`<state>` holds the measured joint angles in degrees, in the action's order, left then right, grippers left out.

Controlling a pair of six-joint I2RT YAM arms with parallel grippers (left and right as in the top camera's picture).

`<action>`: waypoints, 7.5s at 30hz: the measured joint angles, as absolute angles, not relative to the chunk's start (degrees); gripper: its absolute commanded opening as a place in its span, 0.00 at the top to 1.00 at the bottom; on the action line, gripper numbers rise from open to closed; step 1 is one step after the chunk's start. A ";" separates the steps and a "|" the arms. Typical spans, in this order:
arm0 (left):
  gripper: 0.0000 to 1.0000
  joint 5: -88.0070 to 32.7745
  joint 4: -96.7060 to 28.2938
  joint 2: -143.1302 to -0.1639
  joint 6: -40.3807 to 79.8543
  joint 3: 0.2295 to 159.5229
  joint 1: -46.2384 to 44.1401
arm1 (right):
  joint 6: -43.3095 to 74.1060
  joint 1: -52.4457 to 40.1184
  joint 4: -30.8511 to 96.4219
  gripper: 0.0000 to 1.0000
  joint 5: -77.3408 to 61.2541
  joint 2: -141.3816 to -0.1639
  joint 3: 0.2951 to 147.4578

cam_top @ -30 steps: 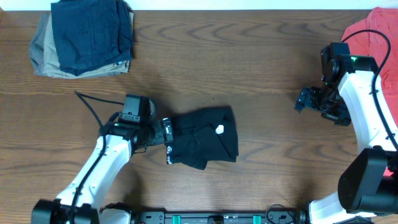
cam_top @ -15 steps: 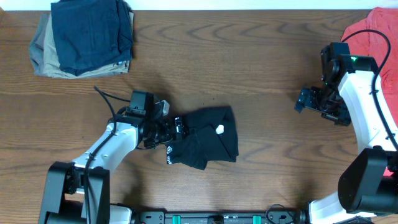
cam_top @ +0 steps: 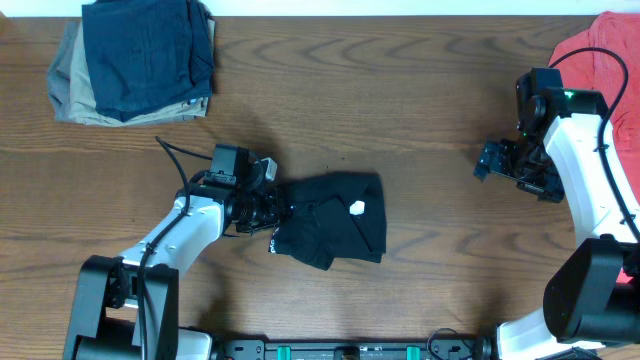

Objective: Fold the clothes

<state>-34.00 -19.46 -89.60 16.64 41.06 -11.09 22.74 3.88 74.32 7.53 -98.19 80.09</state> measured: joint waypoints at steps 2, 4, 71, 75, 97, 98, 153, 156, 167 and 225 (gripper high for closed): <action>0.94 -33.54 -19.97 -89.60 16.47 41.21 -11.14 | 22.74 3.88 74.32 0.01 7.53 -98.19 80.09; 0.94 -32.16 -22.17 -89.60 15.86 42.37 -11.27 | 22.74 3.88 74.32 0.01 7.53 -98.19 80.09; 0.94 -16.75 6.04 -101.21 8.69 79.55 9.15 | 22.74 3.88 74.32 0.01 7.53 -98.19 80.09; 0.94 -16.75 8.88 -101.21 11.55 79.55 9.17 | 22.74 3.88 74.32 0.01 7.53 -98.19 80.12; 0.94 -6.76 13.63 -106.61 19.07 79.55 10.44 | 22.74 3.88 74.32 0.01 7.53 -98.19 80.12; 0.94 -6.20 14.17 -107.55 18.92 79.55 10.83 | 22.74 3.88 74.32 0.01 7.53 -98.19 80.12; 0.02 -6.13 26.15 -126.63 12.93 81.19 17.58 | 22.74 3.88 74.32 0.01 7.53 -98.19 80.09; 0.02 -6.70 24.12 -124.64 12.75 81.17 17.61 | 22.74 3.88 74.32 0.01 7.53 -98.19 80.12; 0.02 -8.64 0.86 -95.61 15.22 81.38 17.15 | 22.74 3.88 74.41 0.01 7.53 -98.19 80.12; 0.02 -24.23 -37.19 -18.65 11.73 36.62 1.65 | 22.74 3.88 74.30 0.01 7.53 -98.19 80.18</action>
